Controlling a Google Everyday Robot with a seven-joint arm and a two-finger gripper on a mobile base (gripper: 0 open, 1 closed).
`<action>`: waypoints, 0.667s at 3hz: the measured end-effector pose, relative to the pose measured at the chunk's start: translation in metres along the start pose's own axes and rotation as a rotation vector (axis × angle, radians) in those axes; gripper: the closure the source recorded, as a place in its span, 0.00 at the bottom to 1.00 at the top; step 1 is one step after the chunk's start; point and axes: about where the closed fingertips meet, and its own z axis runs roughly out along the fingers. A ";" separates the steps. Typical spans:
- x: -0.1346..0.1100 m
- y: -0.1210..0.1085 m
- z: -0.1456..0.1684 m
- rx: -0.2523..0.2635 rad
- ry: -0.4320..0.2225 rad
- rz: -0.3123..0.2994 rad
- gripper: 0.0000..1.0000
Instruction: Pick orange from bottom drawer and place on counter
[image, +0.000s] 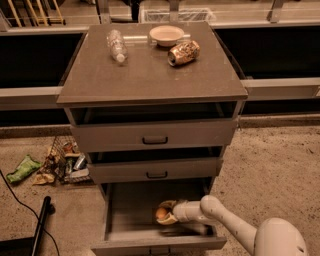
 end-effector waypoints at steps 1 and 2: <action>-0.030 -0.012 -0.028 0.033 -0.031 -0.100 1.00; -0.077 -0.007 -0.068 0.075 -0.022 -0.246 1.00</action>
Offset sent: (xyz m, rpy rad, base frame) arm -0.1038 0.0308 0.1643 -0.0440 -0.3624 0.2244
